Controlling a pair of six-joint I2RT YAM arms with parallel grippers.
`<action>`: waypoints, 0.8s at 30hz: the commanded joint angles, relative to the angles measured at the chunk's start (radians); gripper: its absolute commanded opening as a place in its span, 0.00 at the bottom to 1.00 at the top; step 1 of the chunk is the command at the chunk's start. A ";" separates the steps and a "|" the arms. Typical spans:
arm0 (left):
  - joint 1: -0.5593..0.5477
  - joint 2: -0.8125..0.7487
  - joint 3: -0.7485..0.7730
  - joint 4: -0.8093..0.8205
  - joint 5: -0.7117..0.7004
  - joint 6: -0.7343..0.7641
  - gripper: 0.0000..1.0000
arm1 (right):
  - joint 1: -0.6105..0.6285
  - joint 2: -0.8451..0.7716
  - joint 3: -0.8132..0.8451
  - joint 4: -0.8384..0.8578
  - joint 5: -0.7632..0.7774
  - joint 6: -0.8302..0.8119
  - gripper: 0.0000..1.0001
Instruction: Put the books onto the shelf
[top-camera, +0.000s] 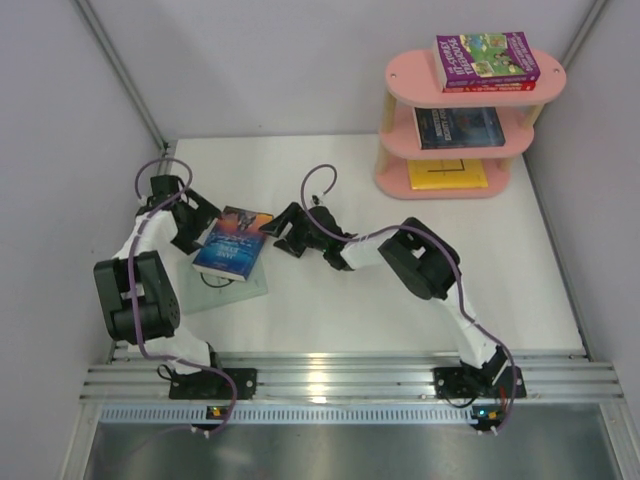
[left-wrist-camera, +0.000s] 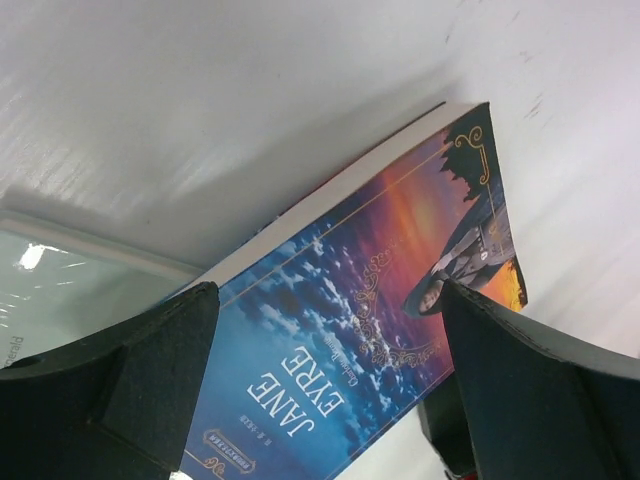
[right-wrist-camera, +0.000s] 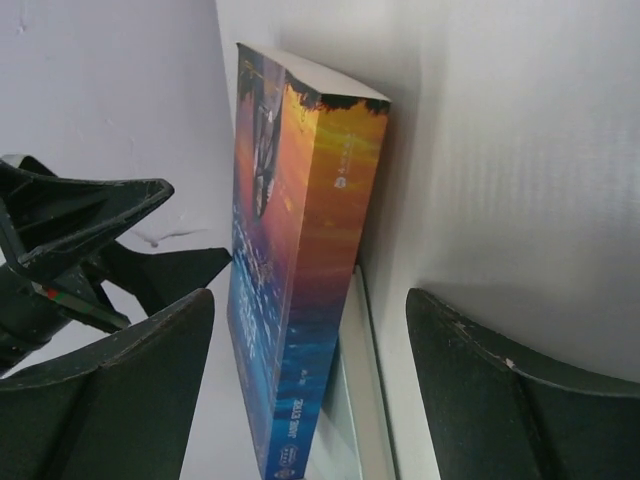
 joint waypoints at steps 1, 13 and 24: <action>0.051 0.029 -0.048 0.020 0.034 -0.023 0.98 | 0.043 0.074 0.074 0.033 0.053 0.041 0.78; 0.063 0.112 -0.048 0.034 0.215 0.008 0.97 | 0.061 0.181 0.138 0.194 0.078 0.127 0.47; 0.051 0.040 -0.039 0.081 0.440 0.123 0.98 | -0.069 -0.018 -0.181 0.617 -0.011 0.110 0.00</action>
